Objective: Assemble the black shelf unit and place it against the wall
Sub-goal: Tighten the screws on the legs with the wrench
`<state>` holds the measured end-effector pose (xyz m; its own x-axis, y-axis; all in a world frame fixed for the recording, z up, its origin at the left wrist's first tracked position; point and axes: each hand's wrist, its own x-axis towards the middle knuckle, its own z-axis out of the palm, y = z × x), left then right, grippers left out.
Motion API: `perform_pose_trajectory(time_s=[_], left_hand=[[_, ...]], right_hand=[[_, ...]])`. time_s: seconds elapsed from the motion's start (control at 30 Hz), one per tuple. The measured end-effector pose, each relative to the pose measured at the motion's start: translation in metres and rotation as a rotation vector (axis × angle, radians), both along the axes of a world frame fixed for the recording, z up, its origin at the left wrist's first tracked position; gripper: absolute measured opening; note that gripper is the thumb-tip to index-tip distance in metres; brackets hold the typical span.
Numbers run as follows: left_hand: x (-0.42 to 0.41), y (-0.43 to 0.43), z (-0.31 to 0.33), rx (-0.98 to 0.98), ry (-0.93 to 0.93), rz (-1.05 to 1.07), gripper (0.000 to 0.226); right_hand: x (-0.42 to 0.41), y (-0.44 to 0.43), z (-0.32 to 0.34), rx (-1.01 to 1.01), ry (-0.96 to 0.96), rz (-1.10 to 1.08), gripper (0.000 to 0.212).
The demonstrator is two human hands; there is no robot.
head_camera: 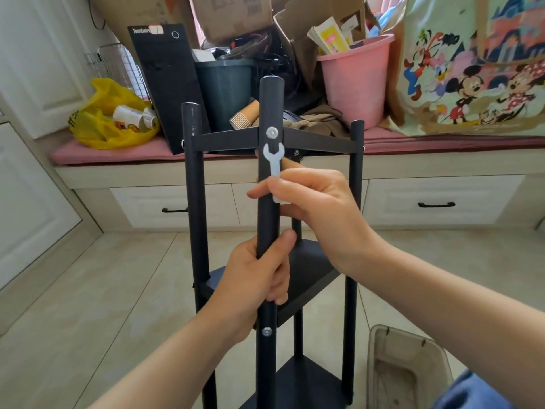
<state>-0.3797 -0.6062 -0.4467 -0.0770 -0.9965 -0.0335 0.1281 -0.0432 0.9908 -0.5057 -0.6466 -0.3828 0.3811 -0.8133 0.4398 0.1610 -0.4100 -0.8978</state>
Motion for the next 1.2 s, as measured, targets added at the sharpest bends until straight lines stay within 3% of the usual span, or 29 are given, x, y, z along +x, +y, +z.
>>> perform_pose_trajectory(time_s=[0.13,0.27,0.6,0.93,1.1,1.2], left_hand=[[0.007,0.002,0.003,0.017,0.014,-0.043,0.047],[0.01,0.003,0.003,0.029,0.013,-0.063,0.058],[0.014,0.002,0.006,0.047,0.042,-0.091,0.051],[0.027,-0.004,0.004,0.074,0.003,-0.122,0.051],[0.03,-0.003,0.003,0.059,-0.024,-0.127,0.048],[0.031,-0.002,0.003,0.054,-0.034,-0.128,0.048]], right_hand=[[-0.006,-0.009,0.001,0.062,-0.021,0.033,0.026],[-0.013,-0.022,-0.002,0.067,0.099,-0.075,0.023],[-0.011,-0.034,-0.015,0.116,0.281,-0.139,0.028],[0.009,-0.039,-0.006,0.193,0.184,-0.099,0.023],[0.022,-0.039,-0.001,0.171,0.09,-0.106,0.047],[0.028,-0.038,0.0,0.125,0.034,-0.105,0.039]])
